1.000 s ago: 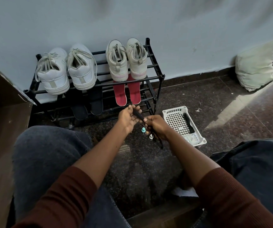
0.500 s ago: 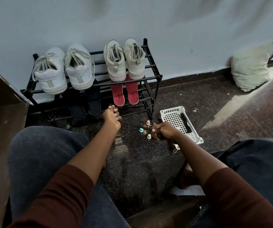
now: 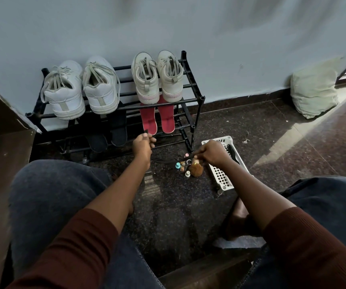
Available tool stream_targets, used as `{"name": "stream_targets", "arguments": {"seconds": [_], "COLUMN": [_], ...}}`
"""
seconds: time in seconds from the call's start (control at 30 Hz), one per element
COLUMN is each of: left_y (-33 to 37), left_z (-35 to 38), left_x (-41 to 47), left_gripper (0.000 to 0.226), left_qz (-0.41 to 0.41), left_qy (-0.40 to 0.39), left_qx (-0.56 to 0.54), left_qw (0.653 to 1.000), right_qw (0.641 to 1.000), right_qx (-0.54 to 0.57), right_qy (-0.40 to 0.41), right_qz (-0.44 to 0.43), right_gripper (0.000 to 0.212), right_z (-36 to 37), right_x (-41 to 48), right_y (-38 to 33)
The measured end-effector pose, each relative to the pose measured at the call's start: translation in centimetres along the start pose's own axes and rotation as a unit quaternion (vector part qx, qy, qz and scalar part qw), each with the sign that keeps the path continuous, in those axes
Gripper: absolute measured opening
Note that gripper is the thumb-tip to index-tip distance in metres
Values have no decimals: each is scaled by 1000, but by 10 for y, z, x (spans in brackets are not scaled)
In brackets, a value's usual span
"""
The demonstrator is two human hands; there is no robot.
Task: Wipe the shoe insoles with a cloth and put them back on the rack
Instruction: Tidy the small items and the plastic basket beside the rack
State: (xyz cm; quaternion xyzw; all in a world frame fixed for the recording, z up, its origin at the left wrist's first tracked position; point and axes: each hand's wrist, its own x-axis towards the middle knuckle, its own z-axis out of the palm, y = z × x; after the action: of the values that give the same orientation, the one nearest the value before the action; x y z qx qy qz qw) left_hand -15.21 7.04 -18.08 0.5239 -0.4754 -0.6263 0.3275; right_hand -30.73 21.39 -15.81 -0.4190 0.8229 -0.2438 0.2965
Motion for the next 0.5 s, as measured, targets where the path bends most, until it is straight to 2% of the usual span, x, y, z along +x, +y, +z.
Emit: {"name": "stream_targets", "arguments": {"seconds": [0.07,0.2,0.3,0.5], "left_y": [-3,-8,-13,-22], "left_z": [5,17,25,29], "left_x": [-3,-8,-13,-16], "left_gripper": [33,31,32,23], "left_qz": [38,53,36,51], "left_qy": [-50,-156,-202,-208], "left_qx": [49,101,113,171], "left_qw": [997,981,972,962], "right_qw": [993,972,978,996], "right_qx": [-102,-193,-158,-44], "right_qy": [-25,-84,-73,-22], "right_qz": [-45,-105,-112,-80], "right_gripper": [15,18,16,8], "right_z": [-5,-11,-13,-7], "right_x": [0,2,3,6], "right_y": [-14,-43,-55,-61]}}
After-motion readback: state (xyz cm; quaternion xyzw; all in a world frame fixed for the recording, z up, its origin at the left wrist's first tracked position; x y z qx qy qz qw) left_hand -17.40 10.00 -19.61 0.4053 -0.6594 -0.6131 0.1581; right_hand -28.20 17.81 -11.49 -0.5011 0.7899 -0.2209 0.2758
